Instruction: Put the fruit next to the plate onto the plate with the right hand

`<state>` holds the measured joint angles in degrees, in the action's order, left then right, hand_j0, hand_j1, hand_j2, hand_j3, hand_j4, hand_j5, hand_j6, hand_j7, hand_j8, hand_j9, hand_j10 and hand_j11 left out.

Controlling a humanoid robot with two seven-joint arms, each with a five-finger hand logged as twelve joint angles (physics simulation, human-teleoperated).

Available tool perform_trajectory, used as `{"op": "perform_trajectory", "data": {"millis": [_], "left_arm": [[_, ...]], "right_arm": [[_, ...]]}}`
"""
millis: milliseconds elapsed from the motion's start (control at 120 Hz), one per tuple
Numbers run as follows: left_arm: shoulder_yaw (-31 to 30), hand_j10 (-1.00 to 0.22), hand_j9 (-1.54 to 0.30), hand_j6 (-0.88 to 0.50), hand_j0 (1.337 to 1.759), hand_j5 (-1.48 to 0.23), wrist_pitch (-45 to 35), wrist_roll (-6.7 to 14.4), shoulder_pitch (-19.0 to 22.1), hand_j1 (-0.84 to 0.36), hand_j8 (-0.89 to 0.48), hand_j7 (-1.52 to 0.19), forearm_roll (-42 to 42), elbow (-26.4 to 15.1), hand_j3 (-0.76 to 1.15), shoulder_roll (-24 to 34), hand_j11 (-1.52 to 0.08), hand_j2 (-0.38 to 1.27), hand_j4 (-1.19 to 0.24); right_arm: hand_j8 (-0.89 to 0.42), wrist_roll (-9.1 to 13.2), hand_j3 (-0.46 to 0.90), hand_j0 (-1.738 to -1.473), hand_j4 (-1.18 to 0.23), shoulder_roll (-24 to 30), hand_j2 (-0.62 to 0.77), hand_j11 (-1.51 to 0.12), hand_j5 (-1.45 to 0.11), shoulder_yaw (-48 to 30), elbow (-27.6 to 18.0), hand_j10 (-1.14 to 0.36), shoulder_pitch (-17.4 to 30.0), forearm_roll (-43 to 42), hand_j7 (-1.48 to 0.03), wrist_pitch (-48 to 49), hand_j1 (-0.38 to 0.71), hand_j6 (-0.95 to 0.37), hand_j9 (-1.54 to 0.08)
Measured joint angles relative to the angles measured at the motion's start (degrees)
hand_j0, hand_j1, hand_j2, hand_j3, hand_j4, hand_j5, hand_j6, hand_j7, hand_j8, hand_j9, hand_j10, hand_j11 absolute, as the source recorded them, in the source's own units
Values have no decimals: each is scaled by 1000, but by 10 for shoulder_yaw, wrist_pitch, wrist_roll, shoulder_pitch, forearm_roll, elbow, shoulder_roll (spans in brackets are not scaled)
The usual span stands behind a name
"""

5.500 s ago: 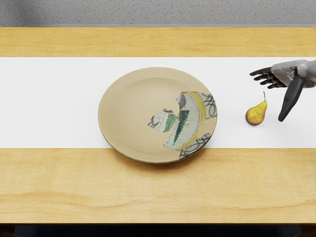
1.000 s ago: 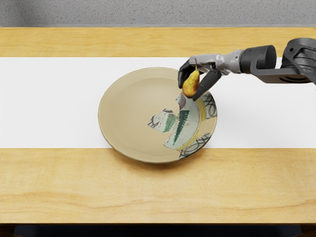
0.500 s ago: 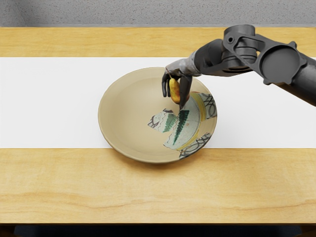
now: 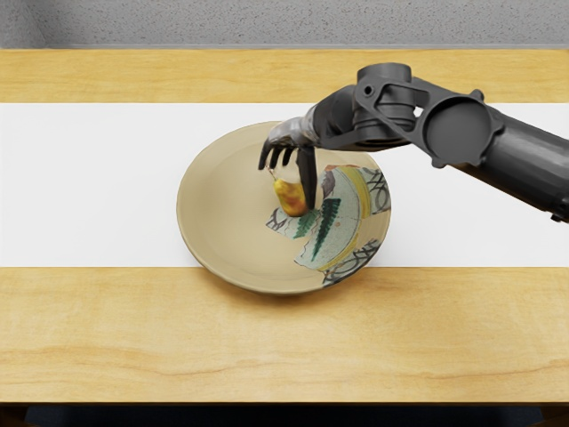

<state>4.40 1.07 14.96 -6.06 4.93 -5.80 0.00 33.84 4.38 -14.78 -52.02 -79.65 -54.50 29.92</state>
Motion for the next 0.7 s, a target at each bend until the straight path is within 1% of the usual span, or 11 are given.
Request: {"op": "perform_trajectory", "data": {"millis": [100,167,217,283,375,425,500,583,700], "left_arm": [[0,-16,-21,-17,1658,-21,0,0,0,330,-17,-21,0,0,0,0,-21,3,-16],[0,-16,-21,-17,1658,-21,0,0,0,330,-17,-21,0,0,0,0,-21,3,-16],[0,-16,-21,-17,1658,-21,0,0,0,330,-17,-21,0,0,0,0,-21,3,-16],[0,-16,-21,-17,1658,-21,0,0,0,330,-17,-21,0,0,0,0,-21,3,-16],[0,-16,-21,-17,1658,-21,0,0,0,330,-17,-21,0,0,0,0,-21,3,-16],[0,-16,-21,-17,1658,-21,0,0,0,330,-17,-21,0,0,0,0,-21,3,-16],[0,-16,-21,-17,1658,-21,0,0,0,330,-17,-21,0,0,0,0,-21,3,-16],[0,-16,-21,-17,1658,-21,0,0,0,330,-17,-21,0,0,0,0,-21,3,-16],[0,-16,-21,-17,1658,-21,0,0,0,330,-17,-21,0,0,0,0,-21,3,-16]], "right_arm": [[-104,-1,0,-1657,-169,13,32,-230,-227,-5,-2,-114,-2,32,-223,19,-183,-136,-226],[-76,-3,0,-1657,-123,48,23,-166,-164,-32,-20,-82,1,57,-161,34,-230,-99,-163],[-60,-4,0,-1657,-96,86,18,-130,-128,-57,-40,-65,10,70,-126,40,-256,-78,-127],[-43,-5,0,-1658,-70,138,13,-94,-93,-103,-70,-47,34,81,-91,45,-282,-57,-92],[-28,-6,0,-1658,-45,191,9,-60,-59,-168,-92,-30,83,87,-58,49,-306,-37,-59],[-22,-9,0,-1658,-36,212,7,-47,-46,-189,-104,-24,107,89,-45,49,-316,-29,-46],[-16,-13,0,-1658,-25,249,5,-32,-32,-208,-134,-17,131,90,-31,50,-326,-21,-32],[-11,-15,0,-1658,-17,275,4,-22,-21,-238,-152,-12,154,92,-21,51,-334,-15,-21],[-7,-15,0,-1658,-10,289,2,-12,-12,-258,-162,-7,170,94,-12,51,-341,-9,-12]]}}
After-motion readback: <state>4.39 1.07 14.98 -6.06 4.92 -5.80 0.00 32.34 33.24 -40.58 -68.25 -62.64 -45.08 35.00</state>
